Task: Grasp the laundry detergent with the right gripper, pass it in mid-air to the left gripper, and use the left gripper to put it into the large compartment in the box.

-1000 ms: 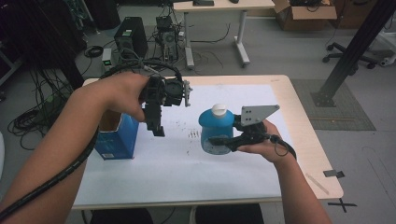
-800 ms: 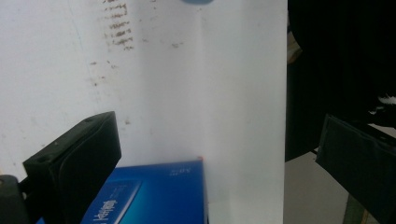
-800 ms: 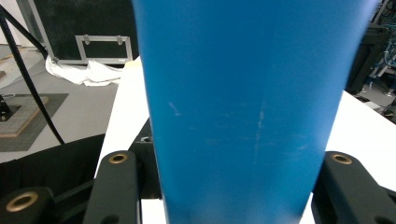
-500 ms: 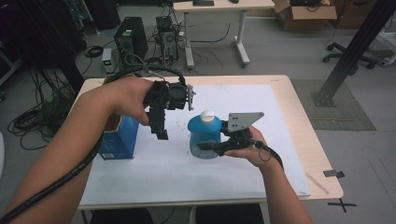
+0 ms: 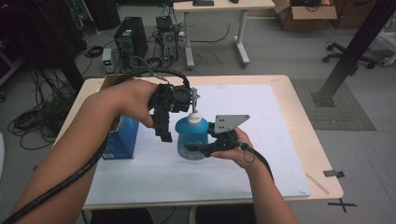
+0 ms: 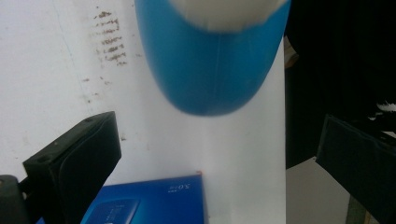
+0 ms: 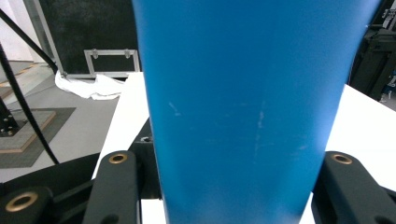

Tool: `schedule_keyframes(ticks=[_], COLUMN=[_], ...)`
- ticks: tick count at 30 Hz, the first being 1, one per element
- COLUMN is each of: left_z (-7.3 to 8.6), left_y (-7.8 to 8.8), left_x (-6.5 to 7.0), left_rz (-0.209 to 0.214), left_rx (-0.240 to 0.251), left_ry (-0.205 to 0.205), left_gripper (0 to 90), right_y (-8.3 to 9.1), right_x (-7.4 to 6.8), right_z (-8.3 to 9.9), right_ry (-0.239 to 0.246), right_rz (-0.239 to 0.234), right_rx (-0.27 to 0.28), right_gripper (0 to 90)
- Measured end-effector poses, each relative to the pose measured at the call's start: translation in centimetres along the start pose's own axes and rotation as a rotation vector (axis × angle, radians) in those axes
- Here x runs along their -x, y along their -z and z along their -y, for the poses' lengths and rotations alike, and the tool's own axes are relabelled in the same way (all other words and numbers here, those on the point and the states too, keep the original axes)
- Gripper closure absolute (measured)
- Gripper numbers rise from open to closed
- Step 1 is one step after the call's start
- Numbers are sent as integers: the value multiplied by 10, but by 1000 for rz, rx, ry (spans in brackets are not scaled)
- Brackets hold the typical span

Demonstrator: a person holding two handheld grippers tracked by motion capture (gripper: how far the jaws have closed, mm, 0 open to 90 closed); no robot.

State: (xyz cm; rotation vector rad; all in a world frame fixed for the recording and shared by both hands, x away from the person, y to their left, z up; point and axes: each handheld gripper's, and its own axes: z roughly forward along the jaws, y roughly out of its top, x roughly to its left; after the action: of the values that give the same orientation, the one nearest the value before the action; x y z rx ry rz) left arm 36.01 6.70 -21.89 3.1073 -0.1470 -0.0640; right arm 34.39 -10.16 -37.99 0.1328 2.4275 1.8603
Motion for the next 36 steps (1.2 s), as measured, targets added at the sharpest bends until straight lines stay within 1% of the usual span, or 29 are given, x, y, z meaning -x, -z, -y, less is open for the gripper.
schedule_keyframes(ticks=[6, 7, 12, 14, 18, 24, 27, 31, 36], left_z=[0, 0, -2, -2, -3, -3, -3, -5, -9], left_y=[-1, -2, -2, -1, -2, -5, -6, -6, -8], left_x=[2, 2, 4, 5, 6, 7, 8, 8, 10], left_rz=[-3, -4, -15, -15, -29, -39, -40, -52, -54], left_rx=[-1, -3, 8, 9, 14, 15, 7, 9, 2], left_ry=[2, 8, -4, -5, -7, -8, -4, -10, -11], left_gripper=[2, 2, 2, 2, 2, 2, 2, 3, 5], right_y=[-10, -13, -21, -22, -29, -34, -36, -37, -38], right_x=[-1, -2, -2, -2, -3, -4, -4, -4, -3], right_z=[-2, -3, -6, -6, -8, -9, -11, -13, -15], right_ry=[4, 5, 9, 6, 8, 12, 17, 24, 28], right_rz=[-10, -13, -16, -17, -19, -23, -24, -23, -20], right_rx=[-6, -6, -5, -4, -7, -9, -6, 0, 5], right_gripper=[463, 462, 462, 462, 462, 462, 462, 461, 461])
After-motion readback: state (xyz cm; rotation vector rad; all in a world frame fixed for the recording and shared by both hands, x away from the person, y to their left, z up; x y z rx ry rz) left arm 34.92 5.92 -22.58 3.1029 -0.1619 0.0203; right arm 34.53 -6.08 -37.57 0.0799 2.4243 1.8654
